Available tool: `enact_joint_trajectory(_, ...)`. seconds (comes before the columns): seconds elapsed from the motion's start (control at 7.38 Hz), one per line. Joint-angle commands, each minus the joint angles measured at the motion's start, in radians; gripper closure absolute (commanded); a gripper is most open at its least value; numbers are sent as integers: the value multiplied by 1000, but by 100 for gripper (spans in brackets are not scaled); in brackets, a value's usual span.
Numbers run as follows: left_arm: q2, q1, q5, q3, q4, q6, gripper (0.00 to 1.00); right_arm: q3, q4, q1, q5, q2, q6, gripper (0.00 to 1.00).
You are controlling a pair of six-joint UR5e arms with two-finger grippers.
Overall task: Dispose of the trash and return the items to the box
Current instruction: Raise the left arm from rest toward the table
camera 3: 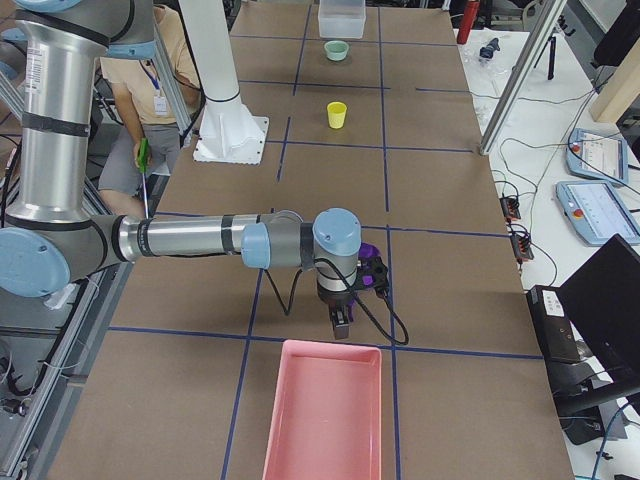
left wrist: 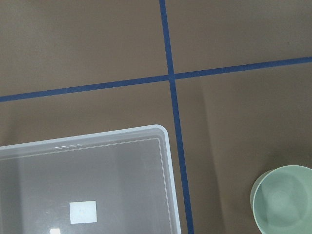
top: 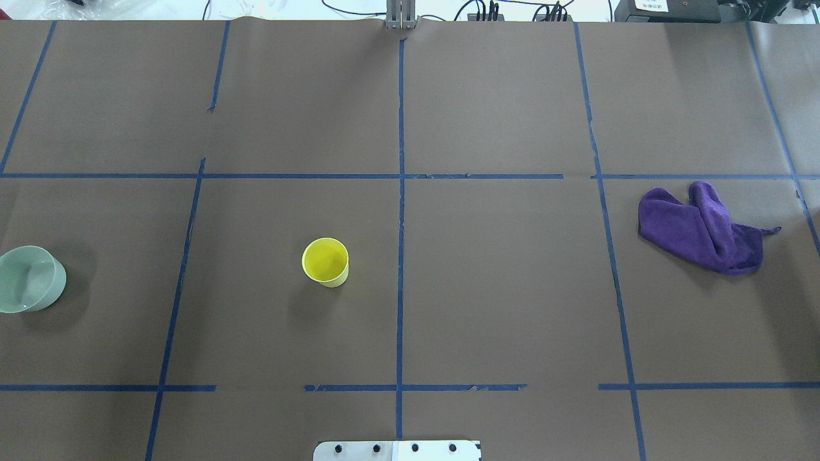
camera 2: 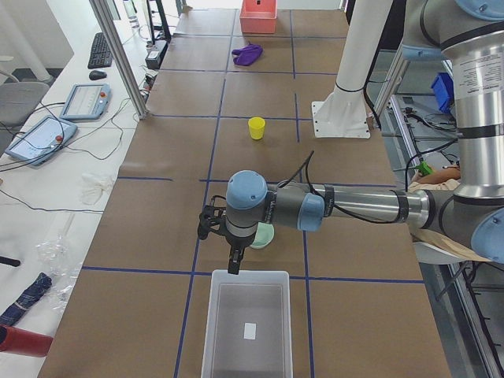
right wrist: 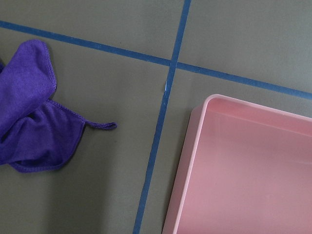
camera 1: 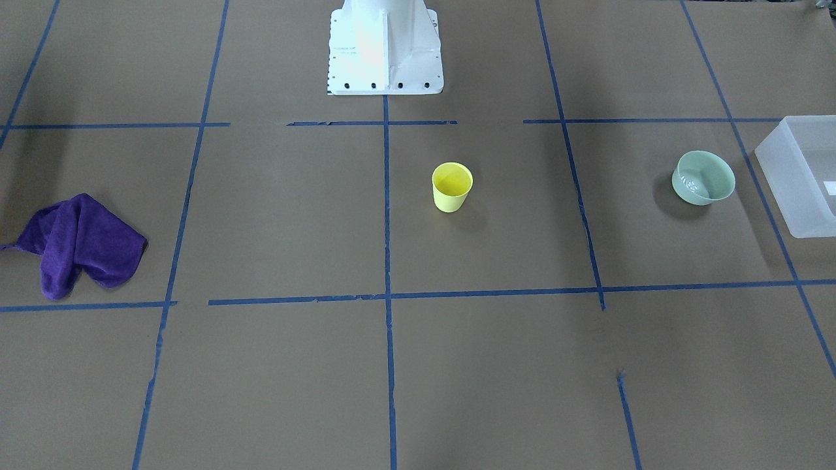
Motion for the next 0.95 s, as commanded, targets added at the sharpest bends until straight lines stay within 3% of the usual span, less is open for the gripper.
enact_joint_trajectory(0.0,-7,0,-6,0,-3,8,0,0,1,0,2,0,0,0)
enact_joint_trajectory(0.54,-43,35,-3,0,-34,6,0,9,21,-16,5,8,9,0)
enact_joint_trajectory(0.81,-85,43,-22,23,-235,2,0,12,152,-16,-3,12,12,0)
